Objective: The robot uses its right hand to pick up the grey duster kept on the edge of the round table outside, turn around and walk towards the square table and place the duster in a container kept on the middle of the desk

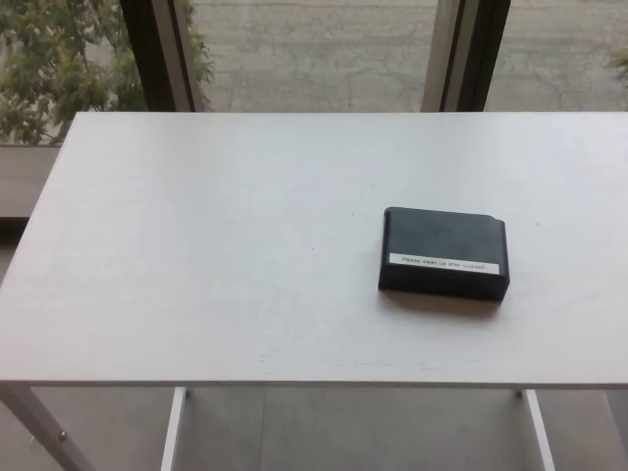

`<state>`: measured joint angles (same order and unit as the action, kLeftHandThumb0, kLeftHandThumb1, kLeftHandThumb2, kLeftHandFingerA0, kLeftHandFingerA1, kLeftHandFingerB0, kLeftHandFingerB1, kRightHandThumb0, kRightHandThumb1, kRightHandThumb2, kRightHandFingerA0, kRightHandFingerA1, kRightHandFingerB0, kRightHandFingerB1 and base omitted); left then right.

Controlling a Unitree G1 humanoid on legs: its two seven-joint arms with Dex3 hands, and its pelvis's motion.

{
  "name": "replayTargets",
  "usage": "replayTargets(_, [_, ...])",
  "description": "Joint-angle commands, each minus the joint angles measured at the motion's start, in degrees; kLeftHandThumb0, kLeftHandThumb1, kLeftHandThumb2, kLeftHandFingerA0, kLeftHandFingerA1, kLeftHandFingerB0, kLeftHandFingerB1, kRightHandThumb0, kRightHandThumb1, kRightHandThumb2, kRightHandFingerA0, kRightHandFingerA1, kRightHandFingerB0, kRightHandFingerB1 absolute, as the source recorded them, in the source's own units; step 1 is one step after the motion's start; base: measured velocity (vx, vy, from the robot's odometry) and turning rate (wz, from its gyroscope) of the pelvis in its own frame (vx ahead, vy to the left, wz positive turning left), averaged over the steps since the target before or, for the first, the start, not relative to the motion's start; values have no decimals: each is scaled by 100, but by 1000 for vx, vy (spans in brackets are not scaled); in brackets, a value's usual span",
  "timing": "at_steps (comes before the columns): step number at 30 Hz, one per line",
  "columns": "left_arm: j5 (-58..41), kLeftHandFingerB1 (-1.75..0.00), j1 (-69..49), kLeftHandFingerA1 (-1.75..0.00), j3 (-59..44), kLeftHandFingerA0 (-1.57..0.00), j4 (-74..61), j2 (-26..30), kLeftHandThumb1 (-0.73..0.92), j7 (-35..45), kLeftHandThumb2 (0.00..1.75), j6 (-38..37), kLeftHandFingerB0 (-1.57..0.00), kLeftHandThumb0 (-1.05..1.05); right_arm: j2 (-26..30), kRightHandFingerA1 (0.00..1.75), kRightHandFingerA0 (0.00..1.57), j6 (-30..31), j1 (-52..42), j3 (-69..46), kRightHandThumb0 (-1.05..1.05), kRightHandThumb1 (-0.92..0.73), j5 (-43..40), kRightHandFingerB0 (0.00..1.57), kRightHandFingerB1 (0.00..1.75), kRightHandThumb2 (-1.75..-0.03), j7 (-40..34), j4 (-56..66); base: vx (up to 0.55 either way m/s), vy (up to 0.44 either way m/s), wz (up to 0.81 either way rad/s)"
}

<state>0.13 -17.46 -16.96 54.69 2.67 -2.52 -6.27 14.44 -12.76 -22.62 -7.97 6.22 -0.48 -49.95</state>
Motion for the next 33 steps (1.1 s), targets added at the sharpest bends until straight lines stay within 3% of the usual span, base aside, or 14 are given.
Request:
replayTargets(1, [-187, -93, 23, -114, -189, -102, 345, 78, 61, -201, 112, -1457, -91, 8, -74, 73, 99, -780, -88, -253, 1, -69, -258, 77, 54, -75, -241, 206, 0, 0, 0])
replayTargets(7, [-125, -88, 20, -114, -193, -100, 403, 73, 65, -353, 100, -1428, -88, 5, -160, 72, 97, -1073, -152, -372, 2, -69, -299, 73, 55, -75, -235, 142, 0, 0, 0])
replayTargets(13, [-331, -92, 138, -117, -348, -104, 545, 65, 63, -162, 105, -1560, -91, 5, -242, 70, 96, -1345, 31, -485, 3, -71, -308, 70, 53, -71, -464, -114, 0, 0, 0])
replayTargets(15, [-417, -92, 74, -118, -415, -100, 381, 62, 65, -104, 104, -1444, -88, 4, -398, 71, 93, -1485, -240, -593, -5, -73, -268, 70, 50, -72, -820, 456, 0, 0, 0])
replayTargets(17, [-458, -91, 47, -118, -466, -99, 314, 59, 65, -70, 103, -1438, -87, 4, -371, 63, 81, -1528, -316, -769, -7, -74, -420, 62, 47, -69, -716, 787, 0, 0, 0])
replayTargets(22, [-408, -90, 42, -116, -463, -97, 274, 98, 66, -170, 99, -1403, -87, 4, -289, 61, 80, -1501, -258, -1249, -7, -76, -740, 64, 46, -65, -706, 1362, 0, 0, 0])
replayTargets(26, [-453, -90, 66, -117, -487, -96, 183, 148, 69, -142, 95, -1339, -87, 2, 36, 58, 77, -1943, 77, -1656, -12, -71, -669, 57, 42, -61, -789, 1774, 0, 0, 0])
replayTargets(27, [-472, -91, 76, -117, -483, -95, 166, 152, 69, -105, 94, -1310, -87, 2, 133, 53, 63, -1522, 63, -1682, -21, -68, -858, 45, 35, -60, -500, 2411, 0, 0, 0])
replayTargets(28, [-463, -92, 80, -118, -466, -98, 164, 139, 67, -118, 99, -1311, -89, 4, 287, 59, 39, -967, 6, -1662, -49, -46, -1033, 19, 42, -78, -181, 3149, 0, 0, 0])
replayTargets(30, [-440, -92, 78, -118, -441, -98, 170, 117, 67, -161, 99, -1329, -89, 4, 454, 59, 39, -364, -87, -1613, -49, -46, -1183, 19, 42, -78, 111, 3891, 0, 0, 0])
replayTargets(31, [-401, -91, 115, -115, -416, -101, 348, 90, 62, -207, 106, -1400, -90, 6, 817, 46, 26, 95, -204, -1545, -52, -59, -1302, 13, 26, -58, 510, 4681, 0, 0, 0])
replayTargets(32, [-380, -92, 110, -114, -399, -99, 399, 72, 60, -217, 109, -1452, -89, 5, 1062, 44, 1, 304, -172, -1498, -62, -42, -1290, 2, 26, -83, 702, 5119, 0, 0, 0])
replayTargets(33, [-360, -92, 99, -114, -382, -99, 438, 53, 60, -222, 109, -1506, -89, 5, 1320, 44, 1, 495, -115, -1449, -62, -42, -1258, 2, 26, -83, 888, 5550, 0, 0, 0])
